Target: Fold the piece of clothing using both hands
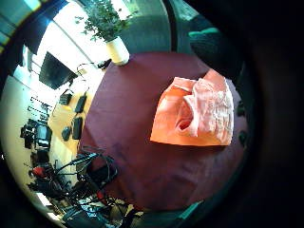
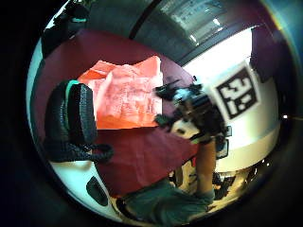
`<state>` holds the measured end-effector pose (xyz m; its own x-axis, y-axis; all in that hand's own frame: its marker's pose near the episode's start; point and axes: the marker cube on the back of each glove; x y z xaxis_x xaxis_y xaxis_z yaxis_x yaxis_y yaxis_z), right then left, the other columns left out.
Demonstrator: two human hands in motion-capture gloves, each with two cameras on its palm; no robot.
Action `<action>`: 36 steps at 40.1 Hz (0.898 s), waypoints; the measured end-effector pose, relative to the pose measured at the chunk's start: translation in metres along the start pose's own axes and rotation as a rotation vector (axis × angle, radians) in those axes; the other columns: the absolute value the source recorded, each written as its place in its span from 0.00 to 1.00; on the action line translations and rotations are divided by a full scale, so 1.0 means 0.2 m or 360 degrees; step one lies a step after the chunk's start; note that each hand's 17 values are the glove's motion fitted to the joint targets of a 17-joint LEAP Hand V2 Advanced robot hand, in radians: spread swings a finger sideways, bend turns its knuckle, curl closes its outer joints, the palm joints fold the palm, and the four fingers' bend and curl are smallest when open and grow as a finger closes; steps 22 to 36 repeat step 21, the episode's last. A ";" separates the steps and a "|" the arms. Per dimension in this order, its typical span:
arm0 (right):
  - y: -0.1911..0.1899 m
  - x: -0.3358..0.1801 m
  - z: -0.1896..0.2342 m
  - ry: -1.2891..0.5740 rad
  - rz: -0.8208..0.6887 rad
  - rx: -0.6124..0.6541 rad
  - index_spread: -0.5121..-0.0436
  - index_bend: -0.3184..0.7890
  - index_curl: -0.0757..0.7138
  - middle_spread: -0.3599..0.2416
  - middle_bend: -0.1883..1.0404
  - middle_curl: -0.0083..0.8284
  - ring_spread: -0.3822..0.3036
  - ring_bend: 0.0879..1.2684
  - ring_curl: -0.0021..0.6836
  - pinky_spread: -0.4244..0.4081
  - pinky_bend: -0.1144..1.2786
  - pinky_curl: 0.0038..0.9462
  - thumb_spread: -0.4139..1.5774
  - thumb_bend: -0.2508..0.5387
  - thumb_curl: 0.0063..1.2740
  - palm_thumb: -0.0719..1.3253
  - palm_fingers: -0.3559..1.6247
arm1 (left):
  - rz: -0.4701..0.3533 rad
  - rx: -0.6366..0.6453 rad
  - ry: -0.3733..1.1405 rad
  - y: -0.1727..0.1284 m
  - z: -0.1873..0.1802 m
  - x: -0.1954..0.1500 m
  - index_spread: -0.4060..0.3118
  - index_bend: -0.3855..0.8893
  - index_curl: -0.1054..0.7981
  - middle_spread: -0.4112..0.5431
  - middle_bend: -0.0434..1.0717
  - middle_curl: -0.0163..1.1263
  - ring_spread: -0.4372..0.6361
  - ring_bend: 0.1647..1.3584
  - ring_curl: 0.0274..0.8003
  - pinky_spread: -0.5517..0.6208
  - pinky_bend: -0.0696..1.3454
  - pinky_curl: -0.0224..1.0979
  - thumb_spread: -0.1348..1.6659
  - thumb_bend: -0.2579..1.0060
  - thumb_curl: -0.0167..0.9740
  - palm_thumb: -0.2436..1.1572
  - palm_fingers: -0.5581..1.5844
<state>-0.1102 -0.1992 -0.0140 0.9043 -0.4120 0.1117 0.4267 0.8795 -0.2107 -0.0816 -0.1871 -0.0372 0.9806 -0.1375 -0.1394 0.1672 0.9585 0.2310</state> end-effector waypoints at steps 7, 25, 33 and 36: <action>0.06 0.41 -0.15 0.0663 0.0520 0.0373 0.46 0.44 0.46 0.39 0.42 0.47 0.48 0.23 0.52 0.73 0.36 0.30 0.81 0.28 0.38 0.65 0.52 | 0.0133 0.0308 -0.0243 -0.10 0.03 0.08 0.38 0.41 0.51 0.33 0.22 0.40 0.48 0.21 0.41 0.66 0.22 0.36 0.88 0.26 0.33 0.52 0.55; 0.21 0.65 -0.17 0.0614 0.0730 0.0490 0.44 0.43 0.50 0.39 0.35 0.46 0.53 0.16 0.50 0.79 0.35 0.32 0.85 0.30 0.35 0.60 0.51 | 0.0131 -0.0023 -0.0216 0.05 0.14 0.14 0.38 0.41 0.50 0.33 0.21 0.40 0.47 0.21 0.41 0.65 0.23 0.37 0.87 0.23 0.33 0.52 0.55; 0.21 0.65 -0.17 0.0614 0.0730 0.0490 0.44 0.43 0.50 0.39 0.35 0.46 0.53 0.16 0.50 0.79 0.35 0.32 0.85 0.30 0.35 0.60 0.51 | 0.0131 -0.0023 -0.0216 0.05 0.14 0.14 0.38 0.41 0.50 0.33 0.21 0.40 0.47 0.21 0.41 0.65 0.23 0.37 0.87 0.23 0.33 0.52 0.55; 0.21 0.65 -0.17 0.0614 0.0730 0.0490 0.44 0.43 0.50 0.39 0.35 0.46 0.53 0.16 0.50 0.79 0.35 0.32 0.85 0.30 0.35 0.60 0.51 | 0.0131 -0.0023 -0.0216 0.05 0.14 0.14 0.38 0.41 0.50 0.33 0.21 0.40 0.47 0.21 0.41 0.65 0.23 0.37 0.87 0.23 0.33 0.52 0.55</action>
